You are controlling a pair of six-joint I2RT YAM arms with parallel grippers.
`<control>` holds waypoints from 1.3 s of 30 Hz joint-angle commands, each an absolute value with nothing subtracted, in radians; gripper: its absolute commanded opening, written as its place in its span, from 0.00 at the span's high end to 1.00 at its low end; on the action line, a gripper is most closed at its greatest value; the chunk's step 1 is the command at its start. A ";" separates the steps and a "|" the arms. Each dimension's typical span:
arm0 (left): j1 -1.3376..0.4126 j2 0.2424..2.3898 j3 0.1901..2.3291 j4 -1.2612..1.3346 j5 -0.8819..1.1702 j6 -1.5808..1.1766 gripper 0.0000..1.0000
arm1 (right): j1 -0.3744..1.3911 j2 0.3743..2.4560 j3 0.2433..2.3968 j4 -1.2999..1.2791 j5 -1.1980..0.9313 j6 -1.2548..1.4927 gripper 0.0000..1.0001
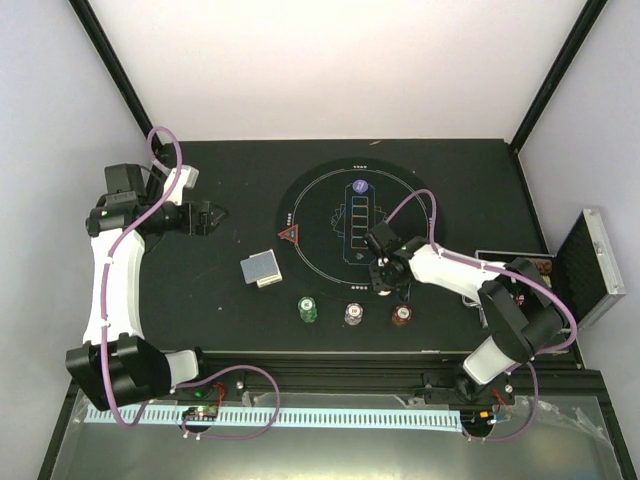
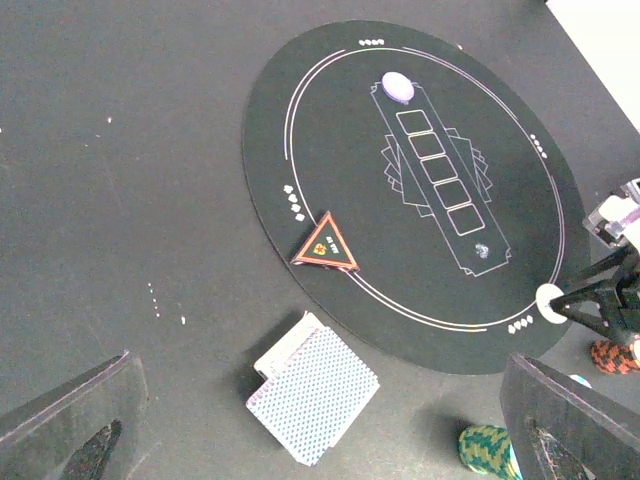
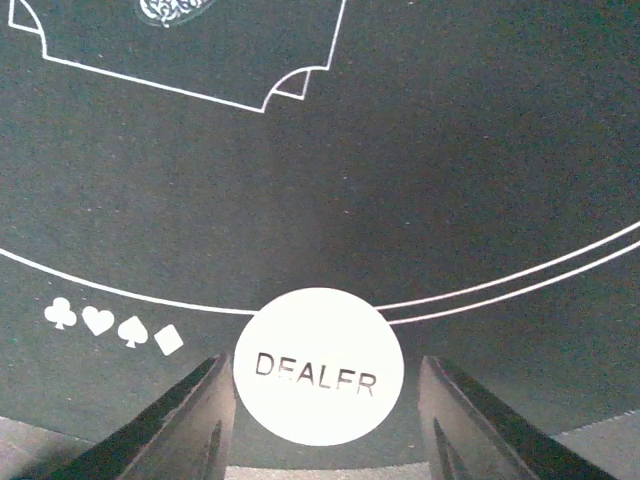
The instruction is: Distribute texas hold em gaming equipment
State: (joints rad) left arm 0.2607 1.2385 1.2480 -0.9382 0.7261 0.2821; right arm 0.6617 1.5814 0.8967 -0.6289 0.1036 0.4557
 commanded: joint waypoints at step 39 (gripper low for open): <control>0.266 1.216 1.327 -0.991 0.780 0.284 0.01 | 0.638 1.693 0.931 -0.677 0.368 0.468 0.65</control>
